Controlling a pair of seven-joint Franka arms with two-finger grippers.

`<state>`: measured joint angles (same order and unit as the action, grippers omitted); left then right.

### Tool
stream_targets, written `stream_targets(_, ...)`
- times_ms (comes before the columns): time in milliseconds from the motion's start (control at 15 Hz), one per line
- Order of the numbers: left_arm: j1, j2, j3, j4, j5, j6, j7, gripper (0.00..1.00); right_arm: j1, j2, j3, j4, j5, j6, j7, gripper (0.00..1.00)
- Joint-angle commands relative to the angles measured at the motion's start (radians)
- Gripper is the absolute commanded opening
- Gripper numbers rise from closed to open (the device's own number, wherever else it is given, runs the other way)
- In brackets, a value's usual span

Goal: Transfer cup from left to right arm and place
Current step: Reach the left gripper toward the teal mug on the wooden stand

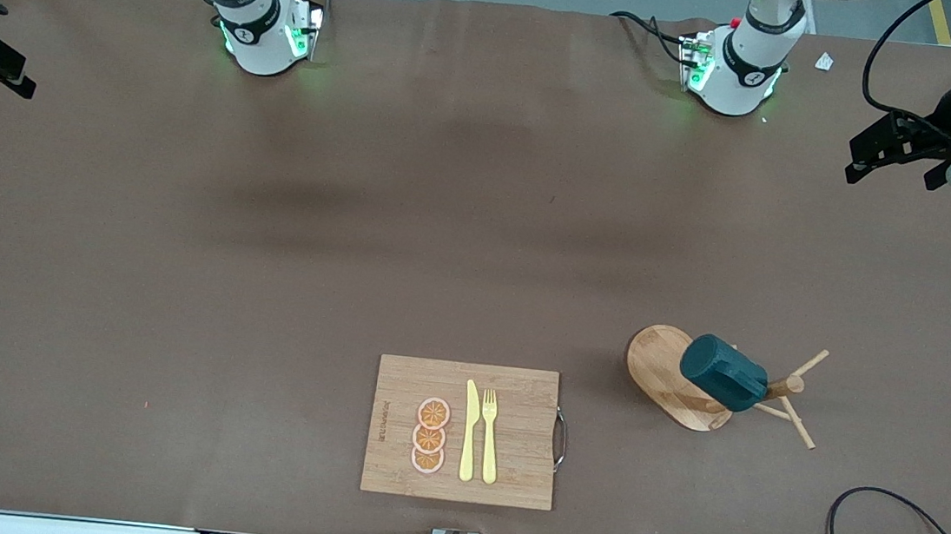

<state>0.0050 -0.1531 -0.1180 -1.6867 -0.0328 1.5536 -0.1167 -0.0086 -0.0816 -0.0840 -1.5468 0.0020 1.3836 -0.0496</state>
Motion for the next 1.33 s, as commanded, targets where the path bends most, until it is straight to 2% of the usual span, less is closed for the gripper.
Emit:
stream_targets(0, 0.009, 0.009, -0.002, 0.022, -0.001, -0.018, 0.012, 1.00, -0.008, -0.020, 0.006, -0.012, 0.010, -0.006, -0.009, 1.00)
stream_targets(200, 0.013, 0.012, 0.005, 0.025, -0.001, -0.017, -0.003, 1.00, -0.008, -0.021, 0.006, -0.012, 0.010, -0.006, -0.009, 1.00)
stream_targets(333, 0.013, 0.039, 0.044, 0.038, -0.012, -0.006, 0.017, 1.00, -0.008, -0.020, 0.006, -0.012, 0.010, -0.006, -0.009, 1.00)
stream_targets(467, 0.010, 0.061, 0.046, 0.047, -0.015, -0.001, 0.012, 1.00, -0.008, -0.020, 0.006, -0.012, 0.010, -0.006, -0.009, 1.00)
stream_targets(667, 0.021, 0.107, 0.058, 0.044, -0.148, 0.029, -0.020, 1.00, -0.010, -0.020, 0.006, -0.010, 0.010, -0.006, -0.003, 1.00)
stream_targets(933, 0.052, 0.158, 0.058, 0.022, -0.211, 0.135, -0.148, 1.00, -0.019, -0.009, 0.000, 0.017, 0.010, -0.006, -0.001, 1.00)
stream_targets(1133, 0.050, 0.164, 0.057, -0.069, -0.307, 0.302, -0.240, 1.00, -0.019, -0.006, 0.000, 0.019, 0.010, -0.006, 0.002, 1.00)
stream_targets(1267, 0.049, 0.202, 0.054, -0.082, -0.349, 0.358, -0.312, 1.00, -0.018, -0.006, 0.000, 0.017, 0.010, -0.008, 0.005, 1.00)
